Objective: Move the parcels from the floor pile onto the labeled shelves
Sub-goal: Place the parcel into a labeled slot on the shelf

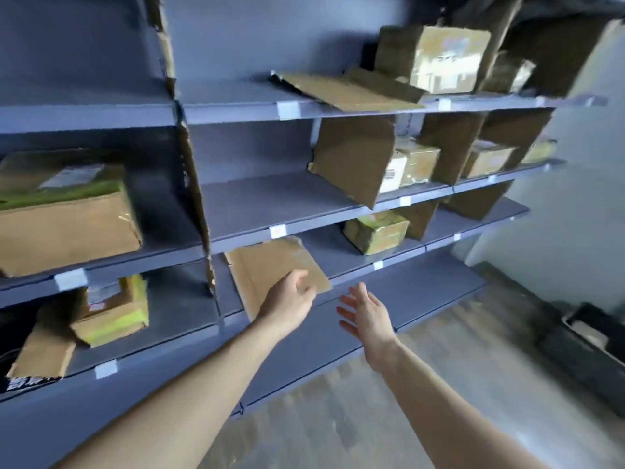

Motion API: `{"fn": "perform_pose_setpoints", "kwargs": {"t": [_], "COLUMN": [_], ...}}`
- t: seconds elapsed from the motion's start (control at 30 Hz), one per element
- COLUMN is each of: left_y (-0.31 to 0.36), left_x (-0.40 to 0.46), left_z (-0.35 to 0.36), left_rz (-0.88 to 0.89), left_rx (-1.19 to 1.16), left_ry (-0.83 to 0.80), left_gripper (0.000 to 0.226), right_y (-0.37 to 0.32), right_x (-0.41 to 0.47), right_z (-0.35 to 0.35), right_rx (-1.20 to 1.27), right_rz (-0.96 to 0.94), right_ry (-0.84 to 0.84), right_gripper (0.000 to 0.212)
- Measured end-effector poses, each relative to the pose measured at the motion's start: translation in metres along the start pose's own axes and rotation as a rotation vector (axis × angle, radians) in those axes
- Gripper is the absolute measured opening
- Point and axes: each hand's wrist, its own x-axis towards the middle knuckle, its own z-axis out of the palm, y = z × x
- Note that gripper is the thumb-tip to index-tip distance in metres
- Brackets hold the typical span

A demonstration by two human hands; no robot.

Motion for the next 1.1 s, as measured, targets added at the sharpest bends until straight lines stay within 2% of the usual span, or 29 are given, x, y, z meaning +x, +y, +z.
{"fn": "perform_pose_setpoints", "kwargs": {"t": [0.2, 0.37, 0.5, 0.63, 0.83, 0.93, 1.1], "left_y": [0.148, 0.223, 0.275, 0.313, 0.354, 0.384, 0.445], "left_x": [-0.005, -0.05, -0.072, -0.086, -0.1, -0.084, -0.047], "left_z": [0.17, 0.324, 0.429, 0.529, 0.68, 0.747, 0.832], "left_rz": [0.121, 0.15, 0.211, 0.273, 0.287, 0.285, 0.307], "left_rx": [-0.044, -0.15, -0.15, -0.124, -0.1, -0.103, -0.046], "left_ry": [-0.176, -0.422, -0.609, -0.763, -0.973, -1.019, -1.074], "left_gripper": [0.043, 0.037, 0.052, 0.022, 0.019, 0.019, 0.02], "right_y": [-0.044, -0.045, -0.032, -0.012, 0.005, 0.0, -0.018], "right_x": [0.01, -0.022, -0.052, -0.072, -0.054, -0.025, 0.03], "right_z": [-0.209, -0.383, -0.504, -0.589, -0.698, -0.756, -0.848], "right_rx": [0.112, 0.075, 0.143, 0.181, 0.136, 0.149, 0.173], "right_rz": [-0.096, -0.112, -0.082, -0.014, 0.077, 0.098, 0.111], "right_ry": [0.214, 0.418, 0.612, 0.748, 0.868, 0.908, 0.925], "right_gripper": [0.024, 0.019, 0.017, 0.018, 0.02, 0.031, 0.03]}}
